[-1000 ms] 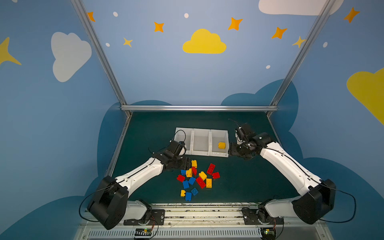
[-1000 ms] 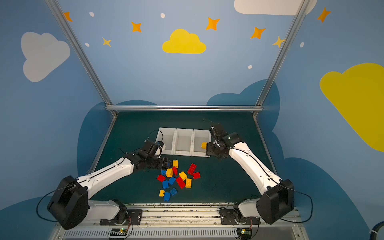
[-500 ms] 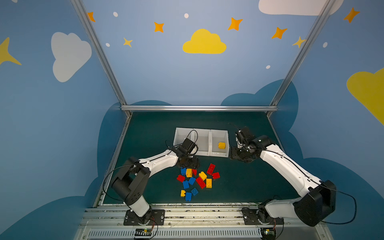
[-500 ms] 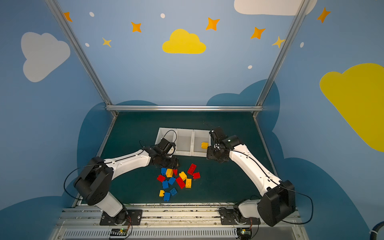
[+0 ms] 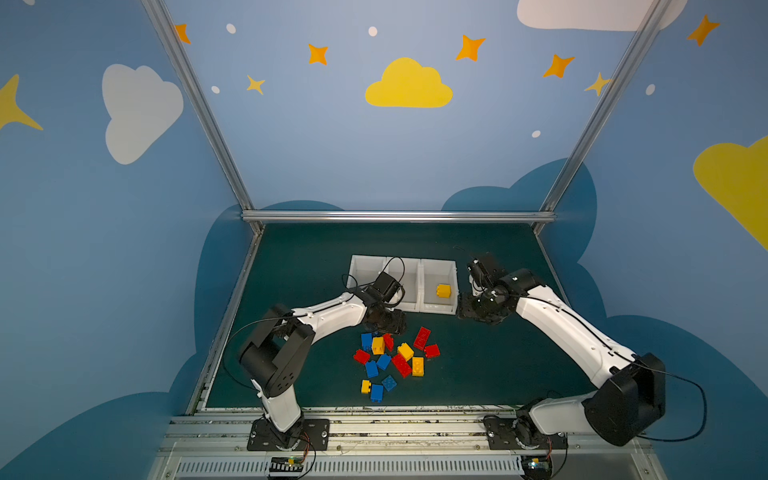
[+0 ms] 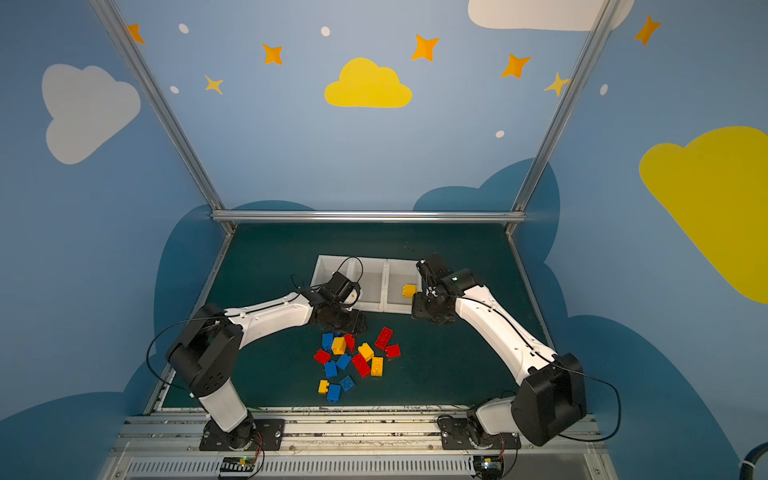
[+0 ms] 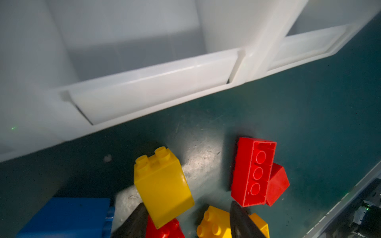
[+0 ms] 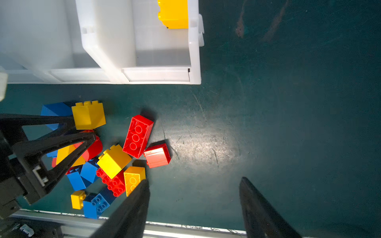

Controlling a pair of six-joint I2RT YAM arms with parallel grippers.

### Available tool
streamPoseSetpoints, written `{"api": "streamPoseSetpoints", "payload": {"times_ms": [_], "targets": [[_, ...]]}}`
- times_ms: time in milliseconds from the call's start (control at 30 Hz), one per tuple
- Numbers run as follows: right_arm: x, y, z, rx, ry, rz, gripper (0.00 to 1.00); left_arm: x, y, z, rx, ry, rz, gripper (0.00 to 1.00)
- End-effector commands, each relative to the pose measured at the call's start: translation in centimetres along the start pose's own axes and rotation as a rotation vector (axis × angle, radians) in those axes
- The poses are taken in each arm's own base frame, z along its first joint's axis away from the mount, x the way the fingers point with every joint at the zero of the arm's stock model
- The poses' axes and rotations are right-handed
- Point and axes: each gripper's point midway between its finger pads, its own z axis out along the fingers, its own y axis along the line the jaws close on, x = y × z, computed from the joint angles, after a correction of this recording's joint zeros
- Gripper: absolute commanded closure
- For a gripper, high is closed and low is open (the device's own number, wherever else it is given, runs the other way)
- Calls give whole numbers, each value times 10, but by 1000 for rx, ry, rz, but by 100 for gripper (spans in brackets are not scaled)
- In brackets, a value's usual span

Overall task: Sort the legos into containers by color
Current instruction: 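Open the right gripper and withdraw while the left gripper reaches toward a red brick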

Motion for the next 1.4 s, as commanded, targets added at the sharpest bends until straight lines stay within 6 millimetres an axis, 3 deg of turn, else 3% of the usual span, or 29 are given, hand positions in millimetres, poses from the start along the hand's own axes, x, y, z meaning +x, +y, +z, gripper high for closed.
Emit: {"api": "streamPoseSetpoints", "payload": {"times_ms": [0, 267, 867, 1367], "targets": [[-4, 6, -5, -16, -1, -9, 31, 7, 3, -6, -30, 24, 38, 36], [0, 7, 2, -16, 22, -14, 31, 35, 10, -11, -82, 104, 111, 33], [6, 7, 9, -17, 46, -7, 31, 51, 14, 5, -205, 210, 244, 34], [11, 7, 12, -13, 59, -2, 33, 54, 18, 10, -229, 220, 249, 52]]}}
